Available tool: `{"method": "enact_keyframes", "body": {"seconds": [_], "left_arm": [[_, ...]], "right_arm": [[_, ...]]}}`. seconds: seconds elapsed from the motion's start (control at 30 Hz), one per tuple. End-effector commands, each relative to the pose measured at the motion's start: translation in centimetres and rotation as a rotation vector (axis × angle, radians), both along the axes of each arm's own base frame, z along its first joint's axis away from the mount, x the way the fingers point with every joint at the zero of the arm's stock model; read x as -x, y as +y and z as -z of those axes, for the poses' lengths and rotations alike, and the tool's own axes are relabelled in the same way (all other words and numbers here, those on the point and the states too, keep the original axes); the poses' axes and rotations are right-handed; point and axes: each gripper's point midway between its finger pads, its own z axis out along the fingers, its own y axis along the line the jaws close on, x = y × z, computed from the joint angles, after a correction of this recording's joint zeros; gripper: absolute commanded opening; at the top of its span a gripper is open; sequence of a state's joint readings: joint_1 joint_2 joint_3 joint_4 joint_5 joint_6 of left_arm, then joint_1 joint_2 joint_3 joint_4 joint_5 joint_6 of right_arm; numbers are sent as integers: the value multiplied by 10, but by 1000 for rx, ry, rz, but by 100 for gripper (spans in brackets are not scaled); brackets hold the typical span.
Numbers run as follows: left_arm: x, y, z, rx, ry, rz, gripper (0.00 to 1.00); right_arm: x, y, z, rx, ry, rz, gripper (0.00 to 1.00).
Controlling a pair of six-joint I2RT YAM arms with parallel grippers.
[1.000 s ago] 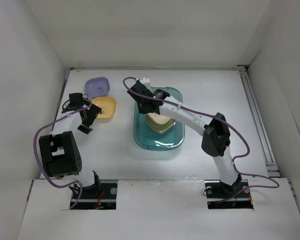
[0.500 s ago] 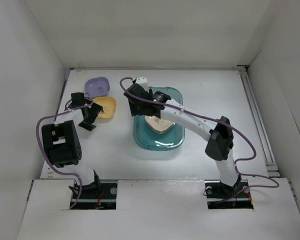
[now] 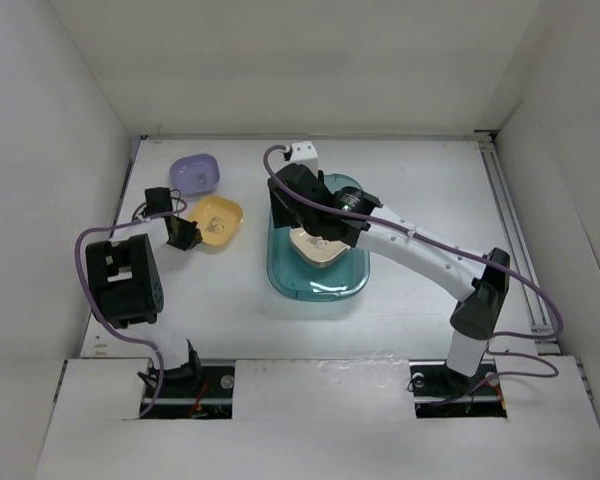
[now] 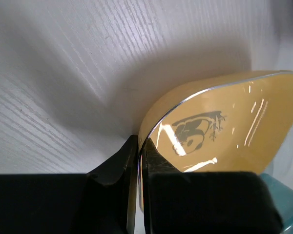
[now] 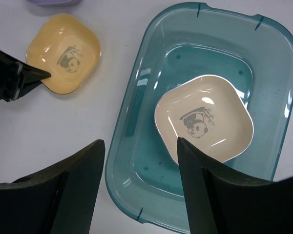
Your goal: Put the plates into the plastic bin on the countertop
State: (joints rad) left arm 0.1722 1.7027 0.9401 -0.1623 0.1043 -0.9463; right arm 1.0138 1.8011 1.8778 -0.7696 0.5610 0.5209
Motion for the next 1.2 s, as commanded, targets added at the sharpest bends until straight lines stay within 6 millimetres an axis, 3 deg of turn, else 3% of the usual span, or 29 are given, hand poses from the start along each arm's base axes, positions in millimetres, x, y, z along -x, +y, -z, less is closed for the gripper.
{"method": "enact_keyframes", "body": {"seconds": [0.0, 0.1, 0.23, 0.3, 0.4, 0.43, 0.47, 0.53, 0.6, 0.63, 0.67, 0.7, 0.73, 0.77, 0.87, 0.93, 1.0, 1.13, 1.17], "left_arm": [[41, -4, 17, -3, 130, 15, 0], [51, -6, -13, -14, 73, 14, 0], [45, -8, -95, -85, -156, 28, 0], [35, -9, -160, -130, -318, 28, 0], [31, -35, -218, -58, -467, 104, 0], [29, -41, -226, -30, -495, 119, 0], [29, -46, -233, -12, -522, 140, 0], [27, -73, -253, 34, -577, 204, 0], [15, -102, -249, 26, -542, 269, 0], [13, -140, -266, -1, -566, 340, 0], [15, -158, -258, -20, -517, 377, 0], [15, -177, -257, -28, -503, 401, 0], [8, -192, -240, -69, -457, 406, 0], [16, -223, -244, -61, -459, 459, 0], [24, -245, -206, -48, -371, 467, 0], [23, -259, -190, 7, -377, 476, 0], [31, -265, -162, 18, -317, 487, 0], [40, -284, -135, 29, -274, 533, 0], [41, -287, -131, 39, -259, 545, 9]], "right_arm": [[-3, -6, -17, -41, -49, 36, 67], [-3, -10, -18, -40, -54, 43, 68], [-2, -30, -19, -39, -54, 77, 68], [-2, -42, -13, -32, -50, 99, 68], [2, -65, -26, -67, -71, 134, 68], [2, -75, -18, -58, -60, 154, 68], [7, -82, -28, -90, -69, 161, 68], [8, -101, -23, -91, -63, 193, 68], [11, -124, -38, -126, -88, 223, 69], [8, -138, -40, -133, -95, 254, 69], [9, -149, -37, -128, -94, 272, 69], [13, -163, -49, -163, -113, 284, 70], [13, -172, -52, -176, -118, 298, 70], [11, -191, -50, -169, -119, 342, 70], [15, -226, -69, -204, -160, 374, 72], [21, -238, -74, -200, -176, 363, 72], [20, -249, -75, -186, -182, 384, 72], [22, -267, -72, -169, -181, 409, 72], [20, -268, -74, -172, -189, 406, 72]]}}
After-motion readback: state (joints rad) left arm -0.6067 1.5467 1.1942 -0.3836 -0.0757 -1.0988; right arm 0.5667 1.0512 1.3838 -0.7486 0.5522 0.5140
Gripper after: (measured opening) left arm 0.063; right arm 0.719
